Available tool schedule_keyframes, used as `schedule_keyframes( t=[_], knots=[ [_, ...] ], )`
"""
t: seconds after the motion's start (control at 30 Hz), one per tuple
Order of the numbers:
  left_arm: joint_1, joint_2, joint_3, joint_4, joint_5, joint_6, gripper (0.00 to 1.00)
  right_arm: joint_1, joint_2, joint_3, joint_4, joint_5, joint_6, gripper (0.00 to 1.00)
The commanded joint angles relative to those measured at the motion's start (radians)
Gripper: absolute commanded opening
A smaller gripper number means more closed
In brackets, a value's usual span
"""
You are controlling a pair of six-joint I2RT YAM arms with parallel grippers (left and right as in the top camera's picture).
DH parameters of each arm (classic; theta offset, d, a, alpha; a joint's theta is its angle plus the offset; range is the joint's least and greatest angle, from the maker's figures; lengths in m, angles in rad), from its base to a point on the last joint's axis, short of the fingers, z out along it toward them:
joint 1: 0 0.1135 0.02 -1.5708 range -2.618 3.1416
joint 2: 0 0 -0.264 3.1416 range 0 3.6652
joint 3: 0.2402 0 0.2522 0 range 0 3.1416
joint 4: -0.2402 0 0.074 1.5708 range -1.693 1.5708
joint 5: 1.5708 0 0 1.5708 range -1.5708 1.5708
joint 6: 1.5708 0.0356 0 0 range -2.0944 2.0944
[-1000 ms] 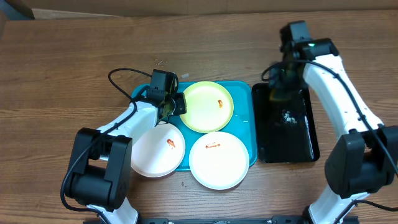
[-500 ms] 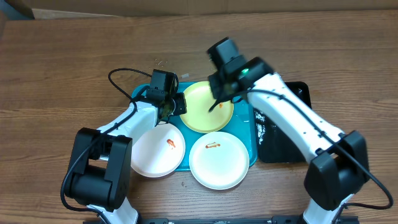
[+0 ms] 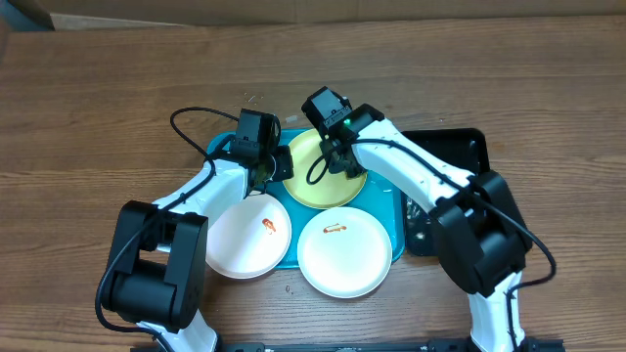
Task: Clean dirty plates on tray and stack at the side
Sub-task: 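Carry the sponge to the yellow plate and scrub its surface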
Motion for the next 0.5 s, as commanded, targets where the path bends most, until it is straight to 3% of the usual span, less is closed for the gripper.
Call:
schedule_keyframes(
  t=[0.0,0.47],
  knots=[
    [-0.006,0.014,0.024,0.005,-0.003,0.001,0.04,-0.014,0.03,0.003,0.005,0.024,0.047,0.04],
    [-0.006,0.014,0.024,0.004,-0.003,0.001,0.04,-0.056,0.135,0.001,0.011,-0.141,0.055,0.04]
  ],
)
